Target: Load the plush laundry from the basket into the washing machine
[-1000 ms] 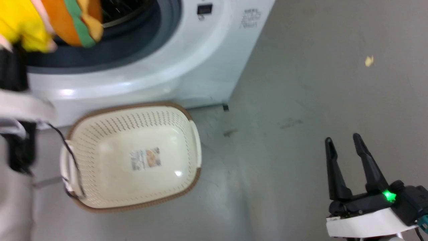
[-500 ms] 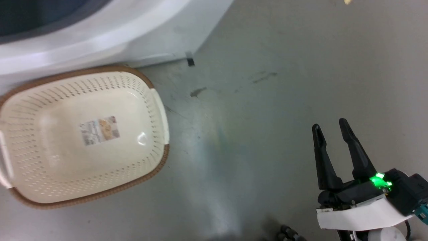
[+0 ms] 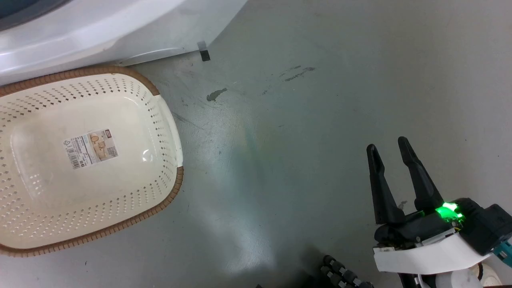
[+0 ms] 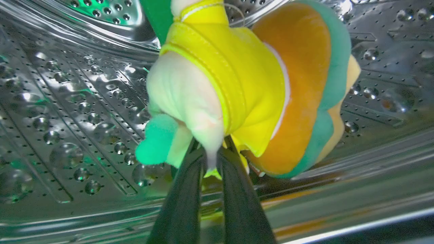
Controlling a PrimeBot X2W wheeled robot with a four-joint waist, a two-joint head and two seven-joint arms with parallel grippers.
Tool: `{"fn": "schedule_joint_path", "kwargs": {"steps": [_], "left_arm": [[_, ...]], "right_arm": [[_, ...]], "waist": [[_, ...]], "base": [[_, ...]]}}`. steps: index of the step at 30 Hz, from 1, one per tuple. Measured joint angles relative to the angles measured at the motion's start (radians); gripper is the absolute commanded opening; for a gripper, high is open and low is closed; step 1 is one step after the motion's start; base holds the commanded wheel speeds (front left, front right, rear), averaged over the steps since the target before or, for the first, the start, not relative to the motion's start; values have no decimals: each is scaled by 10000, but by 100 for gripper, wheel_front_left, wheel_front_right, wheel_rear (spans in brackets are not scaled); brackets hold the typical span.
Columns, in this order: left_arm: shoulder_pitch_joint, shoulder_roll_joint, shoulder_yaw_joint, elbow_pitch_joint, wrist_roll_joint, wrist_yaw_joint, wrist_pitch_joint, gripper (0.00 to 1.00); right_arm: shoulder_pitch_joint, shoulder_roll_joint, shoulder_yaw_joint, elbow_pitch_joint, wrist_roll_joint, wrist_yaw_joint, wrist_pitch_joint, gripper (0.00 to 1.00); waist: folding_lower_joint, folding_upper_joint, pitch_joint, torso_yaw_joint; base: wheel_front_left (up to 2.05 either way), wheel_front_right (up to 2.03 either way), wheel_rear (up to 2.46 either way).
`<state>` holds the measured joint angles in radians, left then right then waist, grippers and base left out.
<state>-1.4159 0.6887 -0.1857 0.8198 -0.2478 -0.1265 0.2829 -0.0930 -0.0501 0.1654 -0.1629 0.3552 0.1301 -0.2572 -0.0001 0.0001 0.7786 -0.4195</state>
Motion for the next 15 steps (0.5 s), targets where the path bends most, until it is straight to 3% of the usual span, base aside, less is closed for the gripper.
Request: {"fn": "schedule_joint_path", "kwargs": {"steps": [6,7,8,15], "left_arm": [[-32,-178,-301,614,-67,-84,-165,0],[-27,-222,-318,723,-130,-86,-267,32],[-20,-274,-334,840,-192,-88,-389,100],[773,-782,-408,1697,-633,-82,-1503,100]], "right_arm": [[-47,2,-140,35,-21,0,0,100],[-65,2,-173,44,-36,0,0,100],[-94,2,-207,52,-52,0,0,100],[-151,4,-506,236,-472,0,0,100]], "waist": [[0,0,-176,146],[0,-1,-229,179],[1,0,-290,216],[1,0,-1030,544]], "base": [[0,0,0],[0,0,0],[0,0,0],[0,0,0]]}}
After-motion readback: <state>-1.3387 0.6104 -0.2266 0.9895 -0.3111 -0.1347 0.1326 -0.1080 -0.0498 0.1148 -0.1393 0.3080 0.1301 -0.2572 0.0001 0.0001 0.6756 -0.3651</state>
